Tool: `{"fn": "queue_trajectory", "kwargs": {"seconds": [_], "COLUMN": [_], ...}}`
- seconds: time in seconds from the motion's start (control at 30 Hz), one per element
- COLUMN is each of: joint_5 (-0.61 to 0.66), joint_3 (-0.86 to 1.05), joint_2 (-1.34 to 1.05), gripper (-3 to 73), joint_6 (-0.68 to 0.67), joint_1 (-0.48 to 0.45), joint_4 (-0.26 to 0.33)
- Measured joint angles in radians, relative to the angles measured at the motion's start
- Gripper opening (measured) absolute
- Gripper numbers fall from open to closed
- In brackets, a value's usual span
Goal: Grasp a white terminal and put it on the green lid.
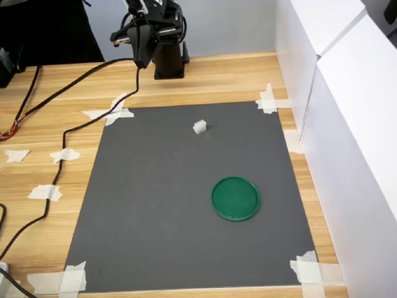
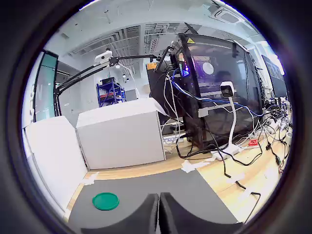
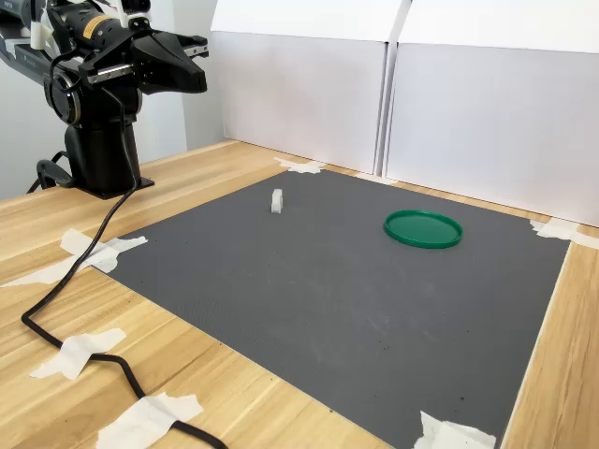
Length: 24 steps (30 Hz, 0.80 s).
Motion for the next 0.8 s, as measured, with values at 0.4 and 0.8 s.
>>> {"fn": "queue_trajectory", "kwargs": {"seconds": [0.4,0.8], "joint_5": [0.000,0.006], "joint_3": [0.000,-0.001], "joint_2": [0.000,0.047], "gripper": [-1.6,-1.6], "joint_6": [0.000,-0.012], "joint_1": [0.000,0.000], "joint_4": [0.000,0.000]}}
